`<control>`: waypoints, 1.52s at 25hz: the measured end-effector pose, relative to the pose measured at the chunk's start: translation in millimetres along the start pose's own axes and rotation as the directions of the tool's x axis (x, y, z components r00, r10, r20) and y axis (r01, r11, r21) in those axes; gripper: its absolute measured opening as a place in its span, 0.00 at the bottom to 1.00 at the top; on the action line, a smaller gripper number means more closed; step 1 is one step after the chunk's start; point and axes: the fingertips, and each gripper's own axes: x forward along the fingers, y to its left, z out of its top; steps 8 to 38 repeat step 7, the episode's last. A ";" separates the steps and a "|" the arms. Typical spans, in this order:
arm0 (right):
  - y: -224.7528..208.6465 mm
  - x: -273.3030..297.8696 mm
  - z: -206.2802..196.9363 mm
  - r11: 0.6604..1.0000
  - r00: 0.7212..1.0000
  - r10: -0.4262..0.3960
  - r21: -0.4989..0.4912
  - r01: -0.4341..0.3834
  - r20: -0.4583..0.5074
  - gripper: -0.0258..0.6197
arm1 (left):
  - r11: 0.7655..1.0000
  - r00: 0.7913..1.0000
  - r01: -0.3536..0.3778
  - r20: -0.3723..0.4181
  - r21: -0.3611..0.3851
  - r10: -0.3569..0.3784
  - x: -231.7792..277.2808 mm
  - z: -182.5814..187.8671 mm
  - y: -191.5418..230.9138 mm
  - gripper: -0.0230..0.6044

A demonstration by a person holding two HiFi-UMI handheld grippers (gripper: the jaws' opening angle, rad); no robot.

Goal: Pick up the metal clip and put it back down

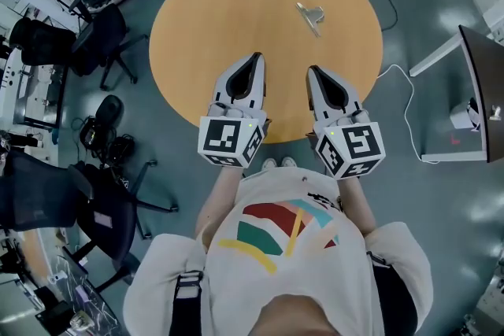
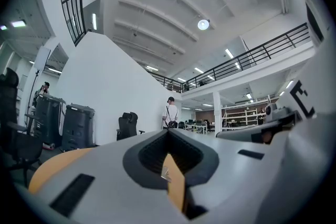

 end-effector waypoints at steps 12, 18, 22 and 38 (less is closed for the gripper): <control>5.9 -3.6 -5.7 1.000 1.000 0.011 0.015 -0.011 -0.009 0.06 | 1.000 1.000 -0.004 -0.018 -0.006 0.004 -10.2 -4.7 0.0 0.10; 5.9 -3.6 -5.7 1.000 1.000 0.011 0.015 -0.011 -0.009 0.06 | 1.000 1.000 -0.004 -0.018 -0.006 0.004 -10.2 -4.7 0.0 0.10; 5.9 -3.6 -5.7 1.000 1.000 0.011 0.015 -0.011 -0.009 0.06 | 1.000 1.000 -0.004 -0.018 -0.006 0.004 -10.2 -4.7 0.0 0.10; 5.9 -3.6 -5.7 1.000 1.000 0.011 0.015 -0.011 -0.009 0.06 | 1.000 1.000 -0.004 -0.018 -0.006 0.004 -10.2 -4.7 0.0 0.10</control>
